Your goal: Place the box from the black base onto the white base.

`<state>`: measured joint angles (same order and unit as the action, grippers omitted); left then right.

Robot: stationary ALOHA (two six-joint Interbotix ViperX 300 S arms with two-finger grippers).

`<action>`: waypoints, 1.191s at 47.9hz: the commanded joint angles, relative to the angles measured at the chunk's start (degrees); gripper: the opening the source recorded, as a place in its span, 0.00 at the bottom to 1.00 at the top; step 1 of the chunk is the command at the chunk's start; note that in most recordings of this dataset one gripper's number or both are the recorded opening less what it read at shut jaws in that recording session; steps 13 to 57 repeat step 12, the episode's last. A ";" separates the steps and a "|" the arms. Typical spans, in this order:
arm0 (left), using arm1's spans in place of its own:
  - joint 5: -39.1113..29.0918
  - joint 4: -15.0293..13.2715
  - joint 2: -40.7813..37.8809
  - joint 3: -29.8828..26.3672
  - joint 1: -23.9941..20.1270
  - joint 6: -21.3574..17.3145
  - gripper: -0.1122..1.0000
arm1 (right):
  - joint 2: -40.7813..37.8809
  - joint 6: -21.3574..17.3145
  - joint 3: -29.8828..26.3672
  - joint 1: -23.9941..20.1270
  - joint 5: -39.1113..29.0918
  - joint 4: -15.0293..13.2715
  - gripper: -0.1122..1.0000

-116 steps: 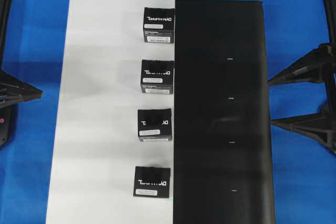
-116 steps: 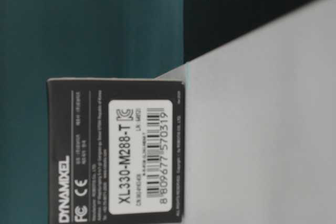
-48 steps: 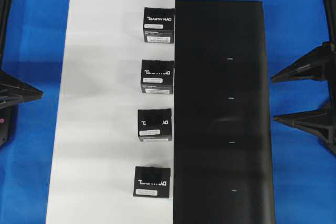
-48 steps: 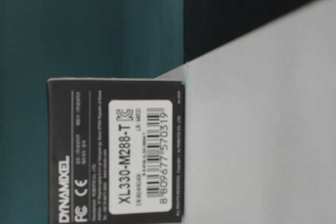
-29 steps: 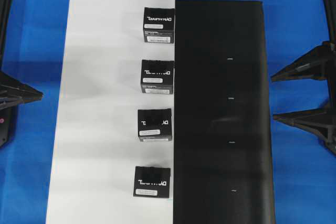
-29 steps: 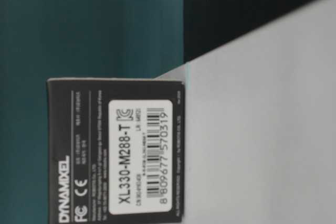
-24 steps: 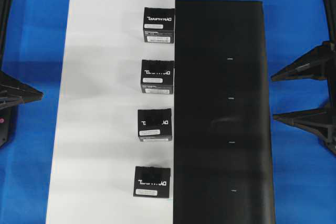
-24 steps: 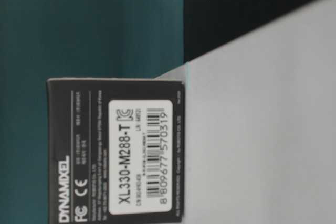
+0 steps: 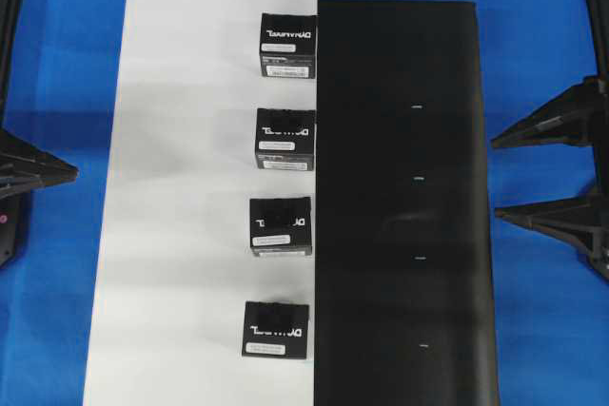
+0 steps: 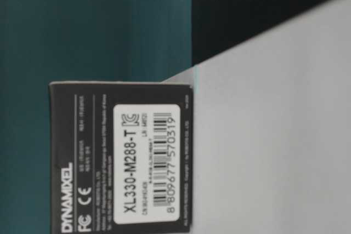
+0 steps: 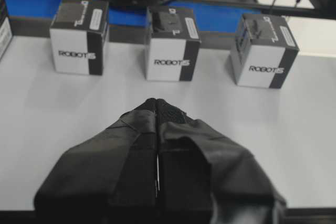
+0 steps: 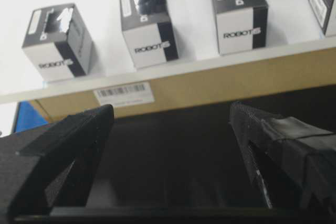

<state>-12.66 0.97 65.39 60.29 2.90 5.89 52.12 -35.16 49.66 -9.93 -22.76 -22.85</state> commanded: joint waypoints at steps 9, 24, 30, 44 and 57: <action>0.26 0.09 -0.70 -0.62 -0.18 0.00 0.04 | 0.00 -0.09 -0.26 0.09 0.26 -0.18 0.99; 0.26 0.09 -0.70 -0.62 -0.18 0.00 0.04 | 0.18 -0.09 -0.26 0.09 0.26 -0.09 0.99; 0.26 0.09 -0.70 -0.62 -0.18 0.00 0.04 | 0.18 -0.09 -0.26 0.09 0.26 -0.09 0.99; 0.26 0.09 -0.70 -0.62 -0.18 0.00 0.04 | 0.18 -0.09 -0.26 0.09 0.26 -0.09 0.99; 0.26 0.09 -0.70 -0.62 -0.18 0.00 0.04 | 0.18 -0.09 -0.26 0.09 0.26 -0.09 0.99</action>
